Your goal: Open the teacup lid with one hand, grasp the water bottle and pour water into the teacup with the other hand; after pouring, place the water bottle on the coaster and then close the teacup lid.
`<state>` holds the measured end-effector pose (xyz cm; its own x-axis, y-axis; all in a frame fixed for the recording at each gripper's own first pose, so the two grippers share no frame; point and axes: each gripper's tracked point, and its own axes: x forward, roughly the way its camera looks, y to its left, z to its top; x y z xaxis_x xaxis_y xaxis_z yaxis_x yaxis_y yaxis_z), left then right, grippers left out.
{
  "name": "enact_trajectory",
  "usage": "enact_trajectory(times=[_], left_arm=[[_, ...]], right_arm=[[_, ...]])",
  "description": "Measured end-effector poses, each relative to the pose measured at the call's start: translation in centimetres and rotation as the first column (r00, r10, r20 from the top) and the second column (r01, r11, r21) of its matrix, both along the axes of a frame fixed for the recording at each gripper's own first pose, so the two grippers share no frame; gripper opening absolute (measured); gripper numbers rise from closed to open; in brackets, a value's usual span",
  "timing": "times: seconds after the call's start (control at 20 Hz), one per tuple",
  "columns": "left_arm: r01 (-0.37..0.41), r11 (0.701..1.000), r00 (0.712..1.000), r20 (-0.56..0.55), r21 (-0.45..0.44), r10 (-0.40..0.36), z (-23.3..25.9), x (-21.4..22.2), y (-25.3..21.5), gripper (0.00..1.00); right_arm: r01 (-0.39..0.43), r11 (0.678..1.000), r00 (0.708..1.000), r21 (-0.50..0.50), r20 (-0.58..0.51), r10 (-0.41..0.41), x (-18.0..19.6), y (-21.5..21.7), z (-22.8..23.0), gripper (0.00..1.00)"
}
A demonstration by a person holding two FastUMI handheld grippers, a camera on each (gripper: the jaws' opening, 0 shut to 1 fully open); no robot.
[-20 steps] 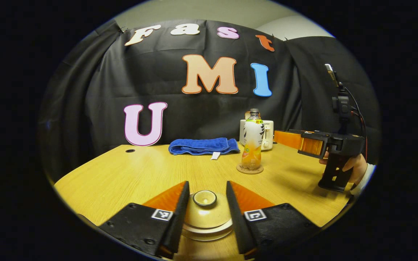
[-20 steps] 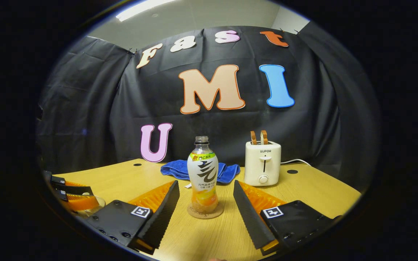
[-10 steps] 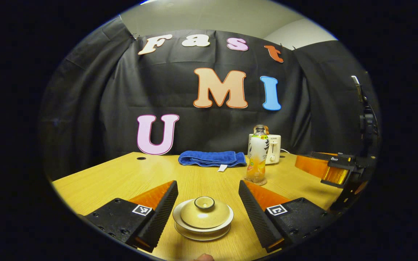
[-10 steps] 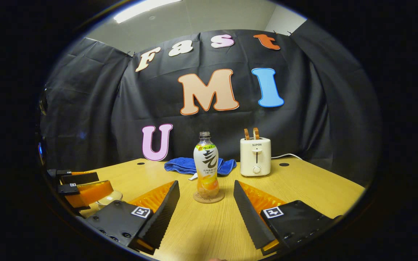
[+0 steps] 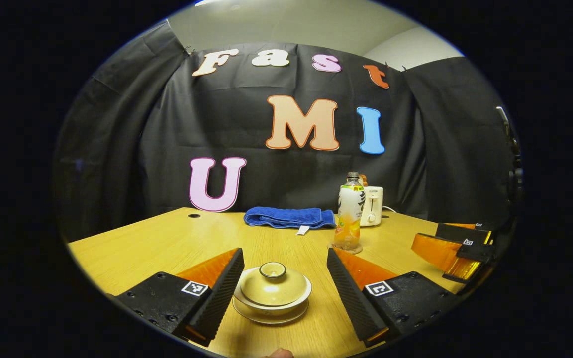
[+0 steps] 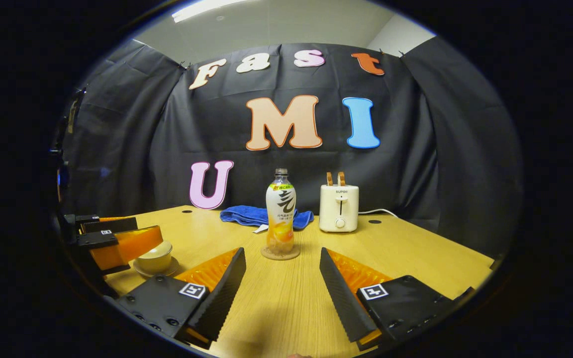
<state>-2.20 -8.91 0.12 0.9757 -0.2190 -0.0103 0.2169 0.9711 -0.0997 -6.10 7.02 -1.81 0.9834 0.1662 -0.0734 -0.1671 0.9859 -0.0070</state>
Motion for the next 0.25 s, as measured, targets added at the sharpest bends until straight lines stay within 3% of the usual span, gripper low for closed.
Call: enact_trajectory(times=[0.1, 0.15, 0.2, 0.25], left_arm=[[-0.012, 1.000, 1.000, 0.024, 0.002, 0.012, 0.40, -0.18, 0.34, 0.98], [-0.013, 1.000, 1.000, 0.025, 0.005, 0.013, 0.49, -0.16, 0.27, 0.97], [-0.016, 1.000, 1.000, 0.026, 0.012, 0.016, 0.38, -0.12, 0.17, 0.97], [-0.023, 0.999, 0.999, 0.028, 0.028, 0.022, 0.28, -0.13, 0.09, 0.97]], right_arm=[[0.005, 1.000, 1.000, 0.018, 0.003, -0.005, 0.15, -0.23, 0.10, 0.92], [-0.002, 1.000, 1.000, 0.024, 0.004, 0.002, 0.20, -0.19, 0.21, 0.99], [-0.005, 1.000, 1.000, 0.025, -0.001, 0.005, 0.05, -0.08, 0.19, 0.92], [-0.003, 1.000, 1.000, 0.027, -0.001, 0.003, -0.02, -0.07, 0.14, 0.95]])
